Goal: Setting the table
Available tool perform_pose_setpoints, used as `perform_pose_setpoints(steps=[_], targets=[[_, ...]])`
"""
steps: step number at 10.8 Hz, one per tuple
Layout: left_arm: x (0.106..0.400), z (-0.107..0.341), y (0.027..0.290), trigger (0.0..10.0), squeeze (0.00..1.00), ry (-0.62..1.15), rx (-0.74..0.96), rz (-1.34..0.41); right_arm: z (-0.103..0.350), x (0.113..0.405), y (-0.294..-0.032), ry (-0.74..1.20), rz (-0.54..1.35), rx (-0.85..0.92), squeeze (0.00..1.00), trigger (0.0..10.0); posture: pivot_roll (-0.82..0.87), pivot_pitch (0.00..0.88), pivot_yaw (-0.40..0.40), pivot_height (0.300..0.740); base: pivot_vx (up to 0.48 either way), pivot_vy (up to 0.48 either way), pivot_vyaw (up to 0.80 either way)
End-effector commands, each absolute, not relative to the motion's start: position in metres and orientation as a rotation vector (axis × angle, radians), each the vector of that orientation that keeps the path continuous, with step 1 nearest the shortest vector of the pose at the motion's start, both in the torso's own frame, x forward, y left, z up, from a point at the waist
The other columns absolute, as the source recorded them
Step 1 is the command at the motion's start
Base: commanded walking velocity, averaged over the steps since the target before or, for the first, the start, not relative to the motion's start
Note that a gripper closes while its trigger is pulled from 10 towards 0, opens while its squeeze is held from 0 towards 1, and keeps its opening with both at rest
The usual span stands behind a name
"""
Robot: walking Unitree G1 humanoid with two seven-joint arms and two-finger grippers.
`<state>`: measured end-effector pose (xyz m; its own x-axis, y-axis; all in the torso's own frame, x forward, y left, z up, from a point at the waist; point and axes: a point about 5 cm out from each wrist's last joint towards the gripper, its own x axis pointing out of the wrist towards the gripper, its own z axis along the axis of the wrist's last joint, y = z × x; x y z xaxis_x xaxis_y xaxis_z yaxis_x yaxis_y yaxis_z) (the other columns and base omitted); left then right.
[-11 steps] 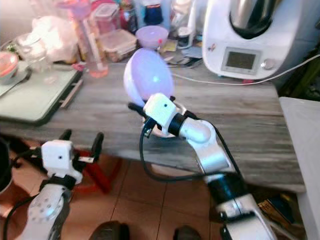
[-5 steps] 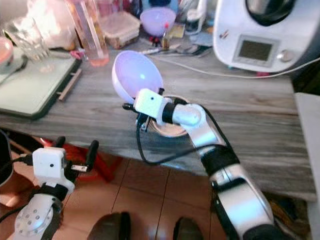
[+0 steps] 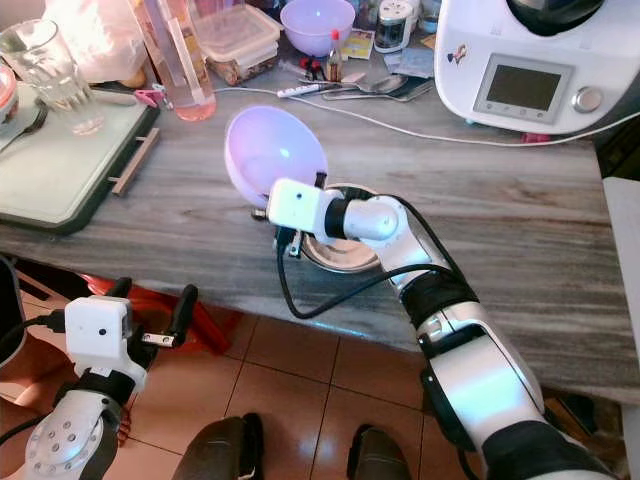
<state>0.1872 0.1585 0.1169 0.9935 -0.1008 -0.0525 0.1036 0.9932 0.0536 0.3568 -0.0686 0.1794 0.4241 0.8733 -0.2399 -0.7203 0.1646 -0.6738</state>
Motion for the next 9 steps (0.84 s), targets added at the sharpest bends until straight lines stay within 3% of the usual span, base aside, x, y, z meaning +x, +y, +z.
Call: perform_pose_setpoints(steps=[1,9], targets=[[0.1838,0.1174,0.1582,10.0,0.00,0.059,0.051,-0.110,0.1807,0.3559,-0.0639,-0.237,1.181,-0.845,1.00,10.0,0.21,0.239,0.052,0.740,0.000,0.000,0.00],[0.1919,0.1111,0.1552,10.0,0.00,0.081,0.028,-0.121,0.1856,0.3611,-0.0712,-0.264,1.156,-0.979,1.00,10.0,0.18,0.210,0.047,0.740,0.000,0.000,0.00]])
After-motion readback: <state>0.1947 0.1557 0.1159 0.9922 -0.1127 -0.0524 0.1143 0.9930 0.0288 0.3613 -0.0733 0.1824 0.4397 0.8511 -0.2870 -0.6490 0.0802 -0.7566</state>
